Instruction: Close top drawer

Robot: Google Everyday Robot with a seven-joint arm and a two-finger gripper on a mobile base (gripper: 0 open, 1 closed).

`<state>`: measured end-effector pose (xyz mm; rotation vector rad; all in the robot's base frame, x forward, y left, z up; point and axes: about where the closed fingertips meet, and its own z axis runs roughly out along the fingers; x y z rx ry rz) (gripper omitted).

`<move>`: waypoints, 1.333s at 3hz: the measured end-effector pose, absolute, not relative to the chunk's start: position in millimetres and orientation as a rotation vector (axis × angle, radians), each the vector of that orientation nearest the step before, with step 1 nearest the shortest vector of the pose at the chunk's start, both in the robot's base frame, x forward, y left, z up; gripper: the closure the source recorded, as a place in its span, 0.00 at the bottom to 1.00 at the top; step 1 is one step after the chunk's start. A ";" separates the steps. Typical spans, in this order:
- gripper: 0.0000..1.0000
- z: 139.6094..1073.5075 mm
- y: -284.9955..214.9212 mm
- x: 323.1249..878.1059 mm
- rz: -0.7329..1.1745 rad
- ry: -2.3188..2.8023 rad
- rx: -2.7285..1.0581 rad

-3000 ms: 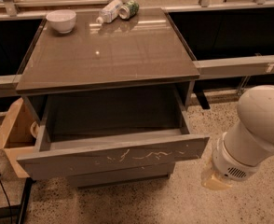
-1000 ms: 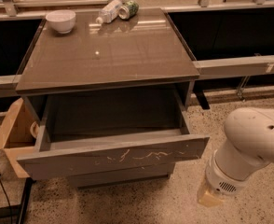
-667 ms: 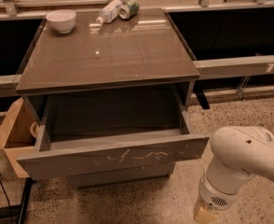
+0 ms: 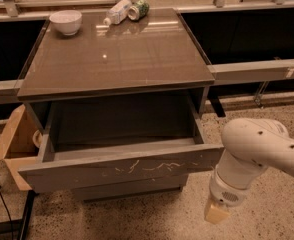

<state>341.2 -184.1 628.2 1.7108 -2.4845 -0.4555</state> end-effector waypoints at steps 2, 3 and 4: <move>1.00 642.3 -173.0 375.7 -0.432 -2.482 1.738; 1.00 642.3 -173.0 375.7 -0.432 -2.482 1.738; 1.00 643.5 -174.4 382.2 -0.449 -2.502 1.733</move>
Offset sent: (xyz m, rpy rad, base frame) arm 0.0311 0.0064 0.0171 0.0029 -0.0183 -0.0027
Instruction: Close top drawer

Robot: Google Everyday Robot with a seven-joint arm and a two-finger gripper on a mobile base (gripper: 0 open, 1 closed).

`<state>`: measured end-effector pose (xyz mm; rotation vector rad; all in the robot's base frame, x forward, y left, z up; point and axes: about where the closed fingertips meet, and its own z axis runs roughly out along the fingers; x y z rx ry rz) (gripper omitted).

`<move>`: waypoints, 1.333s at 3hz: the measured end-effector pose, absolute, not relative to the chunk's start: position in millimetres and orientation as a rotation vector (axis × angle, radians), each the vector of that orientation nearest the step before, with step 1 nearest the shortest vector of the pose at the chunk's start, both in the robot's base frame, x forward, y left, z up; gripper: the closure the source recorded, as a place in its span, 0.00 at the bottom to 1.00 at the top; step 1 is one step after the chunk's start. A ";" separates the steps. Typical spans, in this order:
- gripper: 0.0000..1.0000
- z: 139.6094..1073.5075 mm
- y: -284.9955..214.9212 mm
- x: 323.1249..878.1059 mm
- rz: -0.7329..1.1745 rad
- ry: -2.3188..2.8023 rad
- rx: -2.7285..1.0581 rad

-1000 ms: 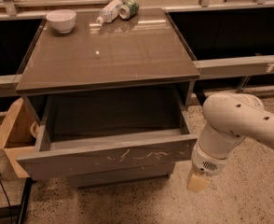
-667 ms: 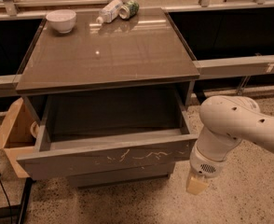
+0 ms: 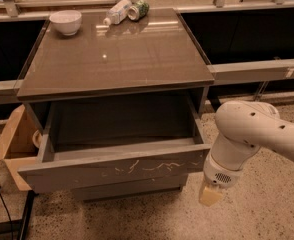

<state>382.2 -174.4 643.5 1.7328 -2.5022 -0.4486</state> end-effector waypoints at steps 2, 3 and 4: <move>1.00 651.7 -170.6 434.1 -0.497 -2.569 1.722; 1.00 651.5 -170.3 437.0 -0.496 -2.572 1.721; 1.00 649.0 -166.5 470.8 -0.480 -2.607 1.711</move>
Offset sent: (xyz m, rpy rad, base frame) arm 0.0436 -0.0050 0.0261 0.0514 -0.0455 -0.0830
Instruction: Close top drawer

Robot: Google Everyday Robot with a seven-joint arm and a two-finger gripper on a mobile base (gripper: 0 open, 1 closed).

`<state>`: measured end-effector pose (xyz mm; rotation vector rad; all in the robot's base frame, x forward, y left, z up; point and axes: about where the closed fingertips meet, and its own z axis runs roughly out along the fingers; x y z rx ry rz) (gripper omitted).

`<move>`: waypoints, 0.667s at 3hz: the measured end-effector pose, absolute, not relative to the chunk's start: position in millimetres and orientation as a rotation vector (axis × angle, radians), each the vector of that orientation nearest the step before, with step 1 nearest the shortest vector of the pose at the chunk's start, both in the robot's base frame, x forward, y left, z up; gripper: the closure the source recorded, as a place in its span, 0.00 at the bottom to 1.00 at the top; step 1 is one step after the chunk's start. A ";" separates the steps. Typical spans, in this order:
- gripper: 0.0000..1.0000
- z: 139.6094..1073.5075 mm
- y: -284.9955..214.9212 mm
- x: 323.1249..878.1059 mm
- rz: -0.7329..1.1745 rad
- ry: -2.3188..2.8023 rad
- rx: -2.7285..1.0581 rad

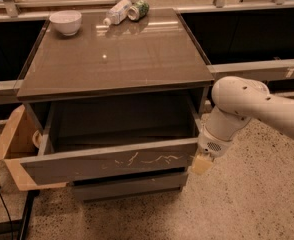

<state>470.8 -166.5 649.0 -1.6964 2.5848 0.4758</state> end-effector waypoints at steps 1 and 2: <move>1.00 649.0 -166.5 470.8 0.476 2.585 -1.696; 1.00 643.5 -168.3 465.8 0.489 2.601 -1.699</move>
Offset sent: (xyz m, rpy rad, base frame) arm -0.0138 -0.0063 -0.0140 -0.0100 0.0495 -0.0071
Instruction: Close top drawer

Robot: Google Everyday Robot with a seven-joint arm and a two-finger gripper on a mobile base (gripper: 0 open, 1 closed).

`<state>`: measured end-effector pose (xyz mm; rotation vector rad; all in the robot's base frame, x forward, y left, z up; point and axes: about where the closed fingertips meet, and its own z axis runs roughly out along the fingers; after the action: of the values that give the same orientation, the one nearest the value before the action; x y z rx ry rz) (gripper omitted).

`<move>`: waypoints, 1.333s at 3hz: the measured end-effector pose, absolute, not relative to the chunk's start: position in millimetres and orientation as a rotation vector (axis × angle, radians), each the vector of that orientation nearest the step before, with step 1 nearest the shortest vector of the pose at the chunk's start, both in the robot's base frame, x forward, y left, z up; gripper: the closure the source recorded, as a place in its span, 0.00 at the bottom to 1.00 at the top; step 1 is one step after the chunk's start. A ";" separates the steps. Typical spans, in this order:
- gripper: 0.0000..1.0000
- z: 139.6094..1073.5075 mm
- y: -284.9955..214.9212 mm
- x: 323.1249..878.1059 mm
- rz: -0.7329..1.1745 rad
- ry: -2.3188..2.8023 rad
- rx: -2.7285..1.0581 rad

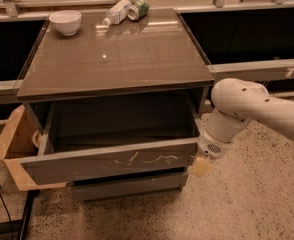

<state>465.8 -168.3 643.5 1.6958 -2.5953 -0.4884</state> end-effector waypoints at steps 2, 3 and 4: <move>1.00 634.6 -165.3 491.4 -0.502 -2.593 1.681; 1.00 643.2 -155.3 517.2 -0.474 -2.602 1.689; 1.00 668.4 -135.3 553.3 -0.419 -2.630 1.740</move>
Offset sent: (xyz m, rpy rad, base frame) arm 0.0894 0.0193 0.0052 -0.0074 -0.0314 -0.0127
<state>553.3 -135.3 668.4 1.7405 -2.6301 -0.4187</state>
